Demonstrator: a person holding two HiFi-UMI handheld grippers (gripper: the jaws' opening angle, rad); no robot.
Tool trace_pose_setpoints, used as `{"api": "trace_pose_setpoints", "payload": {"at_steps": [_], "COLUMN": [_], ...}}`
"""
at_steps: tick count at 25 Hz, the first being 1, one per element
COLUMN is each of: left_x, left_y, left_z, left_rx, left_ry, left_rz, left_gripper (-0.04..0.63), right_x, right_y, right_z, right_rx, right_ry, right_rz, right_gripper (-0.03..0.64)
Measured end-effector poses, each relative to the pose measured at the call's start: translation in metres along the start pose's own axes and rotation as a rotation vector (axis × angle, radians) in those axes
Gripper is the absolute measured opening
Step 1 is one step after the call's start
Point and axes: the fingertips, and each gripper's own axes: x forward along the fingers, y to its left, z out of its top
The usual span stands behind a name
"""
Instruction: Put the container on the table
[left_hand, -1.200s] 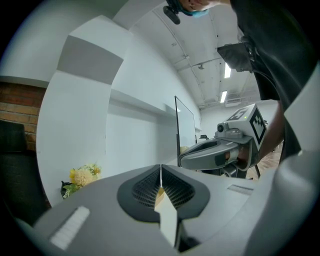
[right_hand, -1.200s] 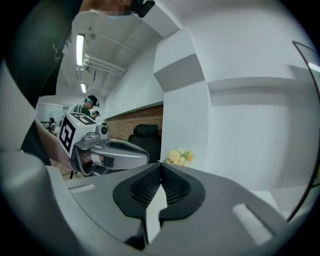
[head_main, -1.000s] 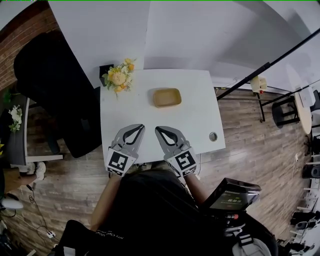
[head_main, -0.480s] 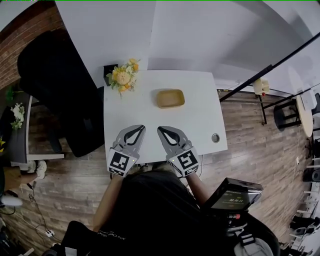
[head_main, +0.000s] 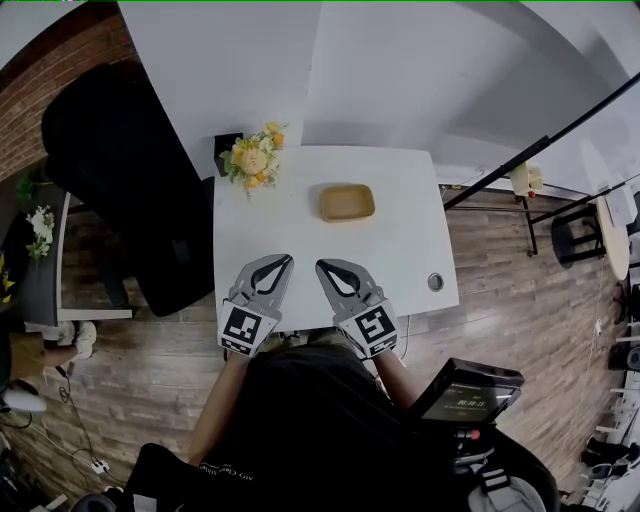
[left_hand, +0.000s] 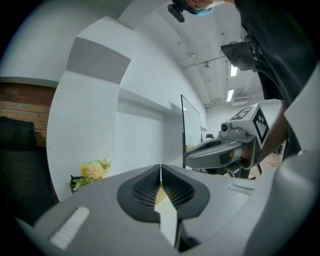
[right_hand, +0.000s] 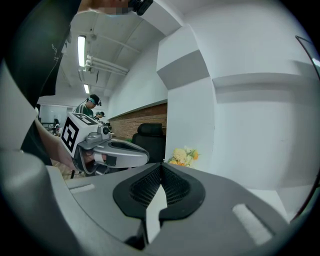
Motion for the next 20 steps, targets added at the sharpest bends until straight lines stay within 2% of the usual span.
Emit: {"api": "trace_pose_setpoints", "payload": {"at_steps": [4, 20], "left_x": [0.0021, 0.0092], "left_y": [0.0008, -0.0025], "left_z": [0.0005, -0.0012], "left_rx": [-0.001, 0.003], "left_ry": [-0.002, -0.001], "left_rz": [-0.001, -0.014], "left_gripper": [0.008, 0.008], "right_x": [0.0012, 0.0005], "right_y": [-0.0024, -0.0051], "right_z": [0.0084, 0.0036], "right_rx": [0.004, 0.013], "right_ry": [-0.030, -0.010], "right_rz": [-0.005, -0.001], "right_gripper": [0.014, 0.013]}}
